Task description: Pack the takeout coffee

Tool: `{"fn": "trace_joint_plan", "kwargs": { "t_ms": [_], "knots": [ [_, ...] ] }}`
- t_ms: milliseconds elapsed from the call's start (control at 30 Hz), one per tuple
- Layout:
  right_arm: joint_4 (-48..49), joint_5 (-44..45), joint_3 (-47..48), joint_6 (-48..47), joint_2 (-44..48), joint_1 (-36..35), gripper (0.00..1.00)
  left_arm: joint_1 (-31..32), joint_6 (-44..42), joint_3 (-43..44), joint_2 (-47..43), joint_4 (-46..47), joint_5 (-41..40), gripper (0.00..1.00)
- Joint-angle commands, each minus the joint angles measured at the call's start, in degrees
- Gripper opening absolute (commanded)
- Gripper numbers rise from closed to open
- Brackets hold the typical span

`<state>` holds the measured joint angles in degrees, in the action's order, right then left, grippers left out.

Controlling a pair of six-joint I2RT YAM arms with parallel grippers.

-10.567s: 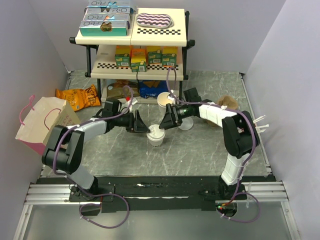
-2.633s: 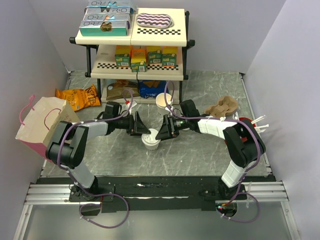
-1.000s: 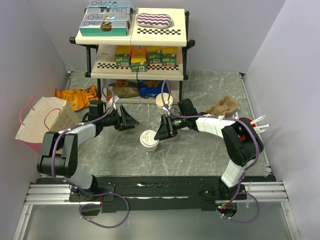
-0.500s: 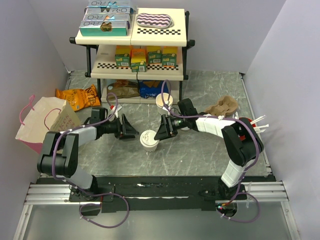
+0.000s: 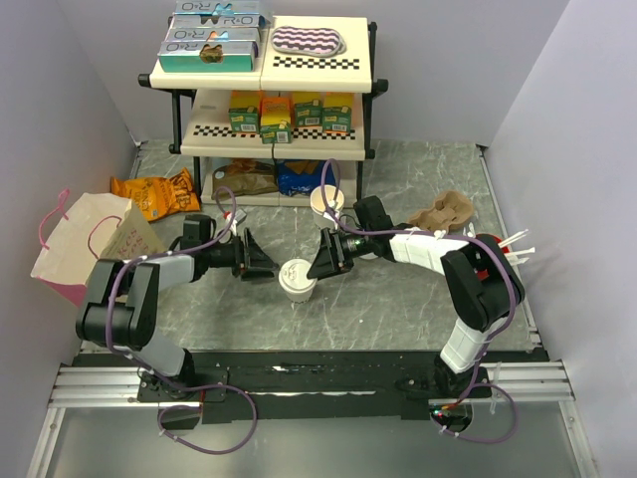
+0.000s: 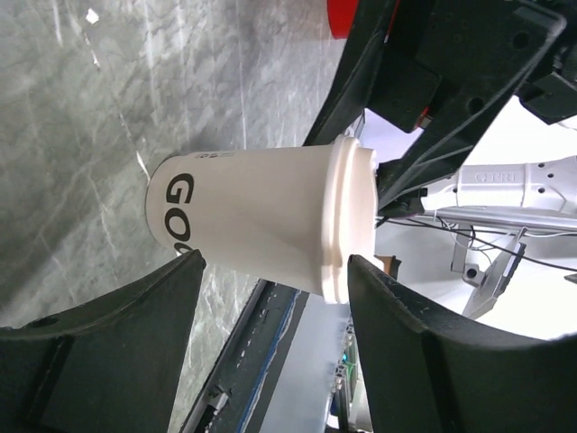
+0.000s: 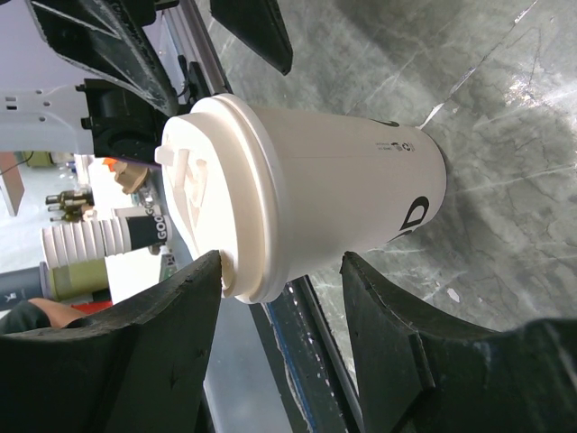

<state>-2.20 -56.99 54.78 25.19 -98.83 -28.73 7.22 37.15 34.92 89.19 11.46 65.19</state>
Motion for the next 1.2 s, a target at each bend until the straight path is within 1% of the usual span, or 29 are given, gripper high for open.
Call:
{"fn": "trace_joint_plan", "kwargs": {
  "t_ms": [0,267,333,367,433,533,667,833,967,1167],
  "knots": [
    [-0.2,1.6,0.9,-1.3,-1.6,-0.2,0.62,1.0,-2.3,1.7,1.8,-1.0,1.3,0.71],
    [-0.4,1.6,1.5,-1.4,-2.3,-0.2,0.62,2.5,-3.3,3.3,3.7,-1.1,0.7,0.71],
    [-0.2,1.6,1.2,-1.2,-2.3,-0.3,0.62,3.0,-5.6,4.8,4.4,-6.0,-1.8,0.70],
    [0.0,1.5,1.2,-1.1,-2.4,-0.2,0.62,3.1,-8.9,5.5,4.8,-8.3,-4.9,0.70],
    [-0.1,1.6,1.1,-1.1,-2.7,-0.2,0.62,3.1,-11.1,6.6,5.8,-13.2,-7.4,0.68],
    [-0.5,2.1,1.2,-1.4,-3.0,-0.2,0.61,3.3,-14.6,7.5,6.6,-17.9,-13.8,0.66],
    [-1.4,2.7,1.3,-2.0,-3.0,-0.3,0.61,4.5,-16.6,7.6,6.7,-20.2,-19.5,0.64],
    [-2.1,3.5,1.0,-2.8,-3.4,-0.2,0.60,7.2,-14.4,6.7,7.2,-19.3,-23.3,0.62],
    [-2.8,3.8,1.5,-3.2,-3.7,-0.3,0.60,7.2,-12.5,7.4,10.1,-19.5,-25.0,0.61],
    [-2.8,4.5,1.4,-2.7,-3.8,-0.1,0.59,7.2,-12.9,9.2,11.7,-20.6,-24.9,0.61]
  ]
}}
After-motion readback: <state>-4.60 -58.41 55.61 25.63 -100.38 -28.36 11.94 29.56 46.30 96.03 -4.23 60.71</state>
